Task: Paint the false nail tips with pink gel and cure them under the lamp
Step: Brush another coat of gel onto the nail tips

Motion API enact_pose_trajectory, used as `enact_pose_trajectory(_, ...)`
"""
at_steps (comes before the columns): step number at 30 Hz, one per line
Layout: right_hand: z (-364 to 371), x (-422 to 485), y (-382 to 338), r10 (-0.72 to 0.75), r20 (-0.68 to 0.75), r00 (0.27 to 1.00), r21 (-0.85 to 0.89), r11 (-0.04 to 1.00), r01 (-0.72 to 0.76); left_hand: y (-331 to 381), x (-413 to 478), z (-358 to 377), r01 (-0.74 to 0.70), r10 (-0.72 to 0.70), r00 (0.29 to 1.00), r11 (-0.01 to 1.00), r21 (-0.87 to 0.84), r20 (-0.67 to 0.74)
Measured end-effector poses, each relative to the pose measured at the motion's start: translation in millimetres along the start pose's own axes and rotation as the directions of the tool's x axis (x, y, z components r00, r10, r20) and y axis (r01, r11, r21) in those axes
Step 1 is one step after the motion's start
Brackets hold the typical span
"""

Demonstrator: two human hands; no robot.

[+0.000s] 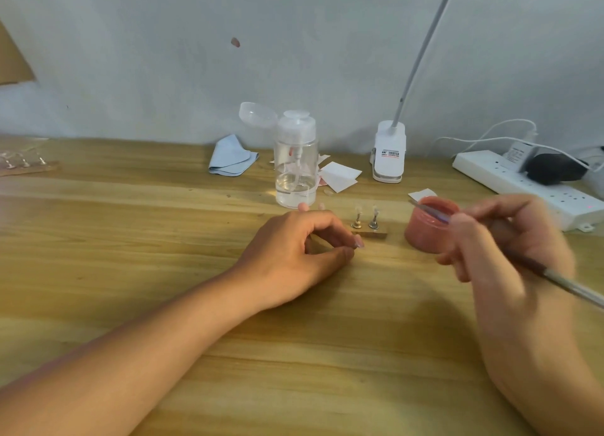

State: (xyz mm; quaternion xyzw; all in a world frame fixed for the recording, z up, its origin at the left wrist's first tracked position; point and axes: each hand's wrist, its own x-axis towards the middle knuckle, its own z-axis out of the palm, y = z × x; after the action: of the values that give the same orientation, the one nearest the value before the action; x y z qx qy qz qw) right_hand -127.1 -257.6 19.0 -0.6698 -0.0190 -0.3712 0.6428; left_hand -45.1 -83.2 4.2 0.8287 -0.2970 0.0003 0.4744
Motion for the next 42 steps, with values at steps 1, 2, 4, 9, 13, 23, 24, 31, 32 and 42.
enact_pose_trajectory(1,-3.5,3.1,-0.1,-0.003,-0.058,0.998,-0.014,1.0,0.002,-0.6,0.3,-0.3,-0.009,0.009,1.0,1.0,0.004,-0.002)
enact_pose_trajectory(2,-7.7,7.0,0.7,0.011,-0.125,0.992,-0.038,0.999,-0.016,-1.0,0.5,-0.4,-0.011,0.011,1.0,1.0,0.009,-0.007)
enact_pose_trajectory(4,-14.9,14.2,4.3,0.06,-0.244,0.968,-0.096,0.992,-0.085,-1.6,1.0,-0.5,-0.008,0.008,1.0,1.0,0.016,-0.018)
enact_pose_trajectory(9,-15.8,20.0,11.1,0.236,-0.27,0.934,-0.11,0.955,-0.274,1.3,-0.2,0.3,0.009,-0.009,1.0,1.0,0.017,-0.003)
enact_pose_trajectory(13,-16.2,20.8,10.0,0.266,-0.259,0.929,-0.114,0.946,-0.303,7.2,-2.0,0.2,0.054,-0.054,0.999,0.998,0.019,-0.001)
enact_pose_trajectory(23,-15.3,18.4,11.2,0.309,-0.207,0.928,-0.114,0.935,-0.337,8.9,-2.6,-1.3,0.06,-0.06,0.998,0.998,0.016,0.008)
enact_pose_trajectory(24,-15.3,18.3,10.9,0.304,-0.193,0.933,-0.124,0.936,-0.33,7.7,-2.2,-1.4,0.046,-0.046,0.999,0.999,0.013,0.012)
enact_pose_trajectory(31,-15.3,16.9,10.8,0.223,-0.178,0.958,-0.163,0.954,-0.253,1.6,0.0,-1.5,0.017,-0.018,1.0,1.0,0.009,0.02)
enact_pose_trajectory(32,-14.8,16.7,9.9,0.204,-0.177,0.963,-0.161,0.959,-0.233,0.8,0.2,-1.7,0.018,-0.018,1.0,1.0,0.005,0.013)
enact_pose_trajectory(42,4.8,-5.0,1.2,0.256,0.272,0.928,-0.001,0.964,-0.266,-2.8,1.9,-1.3,-0.014,0.014,1.0,0.999,0.03,0.017)
